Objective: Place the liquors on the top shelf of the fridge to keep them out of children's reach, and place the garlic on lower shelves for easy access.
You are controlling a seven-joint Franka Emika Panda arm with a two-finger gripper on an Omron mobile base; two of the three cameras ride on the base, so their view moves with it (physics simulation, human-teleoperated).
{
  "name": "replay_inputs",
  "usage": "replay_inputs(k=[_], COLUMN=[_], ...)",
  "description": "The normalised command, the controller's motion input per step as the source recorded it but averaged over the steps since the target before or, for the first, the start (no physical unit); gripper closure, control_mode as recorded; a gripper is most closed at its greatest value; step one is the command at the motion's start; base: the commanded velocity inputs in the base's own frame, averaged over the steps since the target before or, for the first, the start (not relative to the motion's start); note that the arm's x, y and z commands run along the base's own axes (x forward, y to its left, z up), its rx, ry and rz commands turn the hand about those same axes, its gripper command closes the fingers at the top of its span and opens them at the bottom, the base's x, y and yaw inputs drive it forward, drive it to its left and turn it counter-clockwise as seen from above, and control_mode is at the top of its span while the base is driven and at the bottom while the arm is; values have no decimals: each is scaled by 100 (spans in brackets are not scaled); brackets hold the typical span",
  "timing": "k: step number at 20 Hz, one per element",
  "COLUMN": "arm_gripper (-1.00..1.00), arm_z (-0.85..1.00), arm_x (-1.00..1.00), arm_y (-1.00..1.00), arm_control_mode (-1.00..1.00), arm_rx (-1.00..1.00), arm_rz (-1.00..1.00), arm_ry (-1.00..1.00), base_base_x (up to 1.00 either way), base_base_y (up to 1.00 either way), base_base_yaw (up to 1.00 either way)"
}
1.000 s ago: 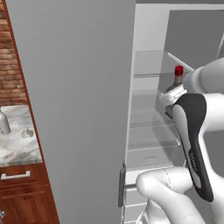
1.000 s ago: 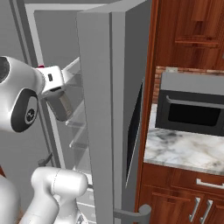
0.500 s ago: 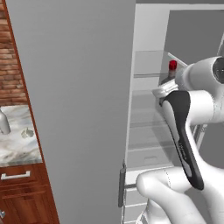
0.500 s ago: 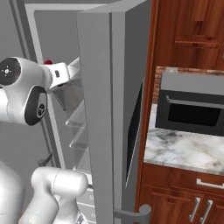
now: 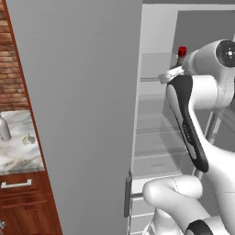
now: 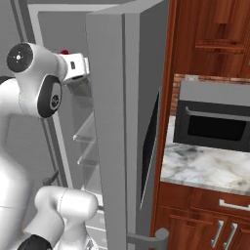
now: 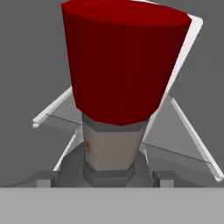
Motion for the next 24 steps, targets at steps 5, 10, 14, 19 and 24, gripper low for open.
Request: replay_inputs(k=[5,10,14,19,24], arm_gripper=[100,100,100,100,100], arm_z=[6,0,0,0,-3], arm_x=[35,42,52,60,58], arm_y=[-46,-36,-19,-18,-14], arm_control_mode=[-100,-100,-100,-100,-100], arm_rx=[16,9,0,0,0], arm_rz=[-2,-2,-5,-6,-5], arm_ry=[0,0,1,2,1], base_base_x=[0,0,0,0,0], base_base_y=[0,0,0,0,0], base_base_yaw=[0,0,0,0,0])
